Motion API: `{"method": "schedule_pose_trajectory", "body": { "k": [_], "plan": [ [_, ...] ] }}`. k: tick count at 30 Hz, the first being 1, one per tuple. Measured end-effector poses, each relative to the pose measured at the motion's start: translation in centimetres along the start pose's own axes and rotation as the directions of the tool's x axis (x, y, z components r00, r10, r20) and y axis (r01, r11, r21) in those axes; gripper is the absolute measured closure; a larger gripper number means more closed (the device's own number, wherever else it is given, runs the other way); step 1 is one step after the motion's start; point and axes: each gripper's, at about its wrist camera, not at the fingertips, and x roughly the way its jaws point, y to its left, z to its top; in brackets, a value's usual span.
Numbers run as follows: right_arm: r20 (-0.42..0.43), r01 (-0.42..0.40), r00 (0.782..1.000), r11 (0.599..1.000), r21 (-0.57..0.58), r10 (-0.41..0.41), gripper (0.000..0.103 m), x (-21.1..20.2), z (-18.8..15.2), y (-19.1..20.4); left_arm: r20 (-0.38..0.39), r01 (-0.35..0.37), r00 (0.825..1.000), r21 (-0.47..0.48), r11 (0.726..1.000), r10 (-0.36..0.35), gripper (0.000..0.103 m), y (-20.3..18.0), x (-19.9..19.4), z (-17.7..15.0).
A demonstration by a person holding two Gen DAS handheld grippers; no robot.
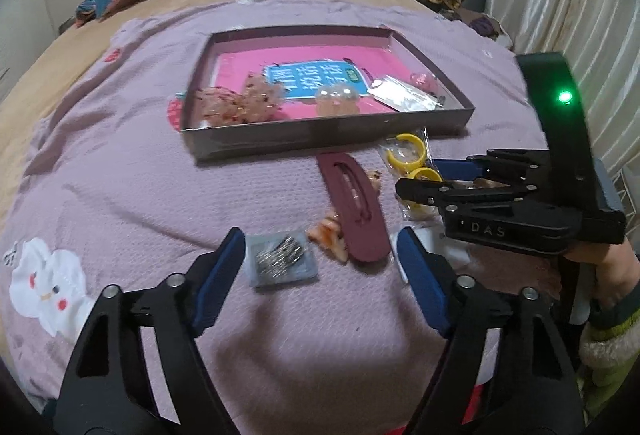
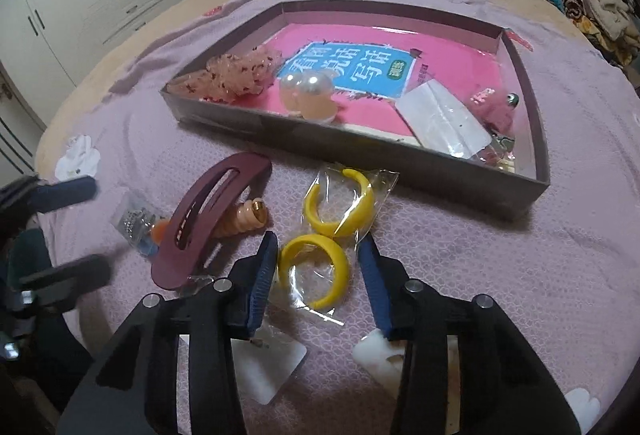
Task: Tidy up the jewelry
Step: 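Grasp the maroon claw clip with the left tool while the right grasps the yellow hair ties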
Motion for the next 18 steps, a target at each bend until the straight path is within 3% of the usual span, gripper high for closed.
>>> {"method": "schedule_pose_trajectory", "body": {
  "k": [12,18],
  "plan": [
    [0.102,-0.018,0.995,0.995,0.096,0.008,0.07,-3.7,-0.9,-3.7,-0.116,0.041,0.993,0.031,0.999,-0.037,0.074,-1.7,5.6,2.4],
    [0.163,-0.042,0.986,0.993,0.107,0.024,0.07,-5.7,-1.0,-4.0,-0.123,0.038,0.992,0.016,0.999,-0.036,0.077,-1.5,6.2,2.5]
  ]
}}
